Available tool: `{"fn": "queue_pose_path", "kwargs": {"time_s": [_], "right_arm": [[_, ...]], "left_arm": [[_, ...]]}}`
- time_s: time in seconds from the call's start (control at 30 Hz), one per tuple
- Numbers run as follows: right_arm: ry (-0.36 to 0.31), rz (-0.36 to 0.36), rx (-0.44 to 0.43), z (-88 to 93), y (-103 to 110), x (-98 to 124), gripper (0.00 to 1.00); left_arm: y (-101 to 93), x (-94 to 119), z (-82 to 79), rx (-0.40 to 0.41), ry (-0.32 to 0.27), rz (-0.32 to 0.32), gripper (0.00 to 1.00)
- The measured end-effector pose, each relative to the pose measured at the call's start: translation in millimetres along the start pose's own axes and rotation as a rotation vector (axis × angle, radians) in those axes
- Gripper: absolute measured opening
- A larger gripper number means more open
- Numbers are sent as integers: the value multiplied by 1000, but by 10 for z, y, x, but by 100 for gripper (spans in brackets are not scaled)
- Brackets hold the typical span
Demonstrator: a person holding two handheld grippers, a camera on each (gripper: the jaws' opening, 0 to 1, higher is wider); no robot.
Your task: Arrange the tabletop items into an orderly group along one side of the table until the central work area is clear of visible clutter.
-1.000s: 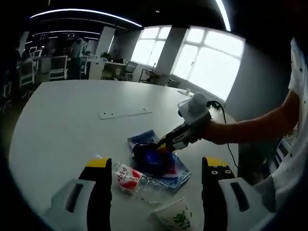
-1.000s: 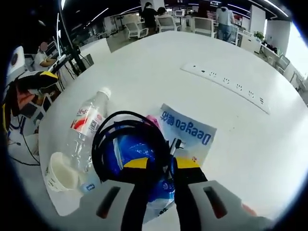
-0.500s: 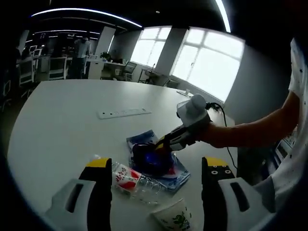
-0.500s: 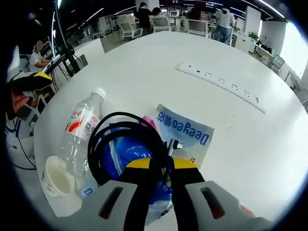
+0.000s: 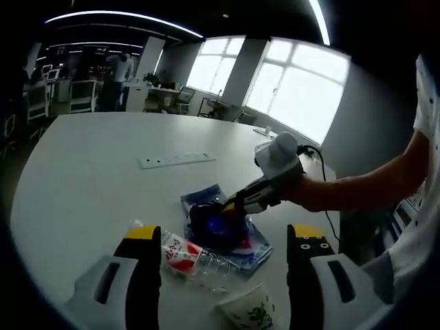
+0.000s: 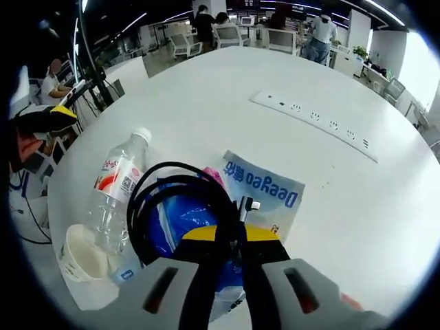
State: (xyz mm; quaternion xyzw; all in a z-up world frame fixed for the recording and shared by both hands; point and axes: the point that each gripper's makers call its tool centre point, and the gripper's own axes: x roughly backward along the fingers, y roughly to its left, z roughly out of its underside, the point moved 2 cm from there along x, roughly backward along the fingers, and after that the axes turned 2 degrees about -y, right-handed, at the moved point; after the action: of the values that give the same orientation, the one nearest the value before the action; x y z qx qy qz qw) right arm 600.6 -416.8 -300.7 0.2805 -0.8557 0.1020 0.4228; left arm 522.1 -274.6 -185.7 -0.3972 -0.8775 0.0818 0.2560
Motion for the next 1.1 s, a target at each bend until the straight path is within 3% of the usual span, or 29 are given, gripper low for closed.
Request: {"fn": "queue_pose_path", "kwargs": {"time_s": [0.4,0.63,1.1], "right_arm": [[-16,-2,8,-8,56,34,9],[-25,-4,5,-4,53,45,9],[-50,-5,17,14,27,74,8]], "left_arm": [[37,-100,-28,-15,21,2,72],[69,-261,-76,-38,40,-2,70],[75,-546,116,-103,131,-19,67]]}}
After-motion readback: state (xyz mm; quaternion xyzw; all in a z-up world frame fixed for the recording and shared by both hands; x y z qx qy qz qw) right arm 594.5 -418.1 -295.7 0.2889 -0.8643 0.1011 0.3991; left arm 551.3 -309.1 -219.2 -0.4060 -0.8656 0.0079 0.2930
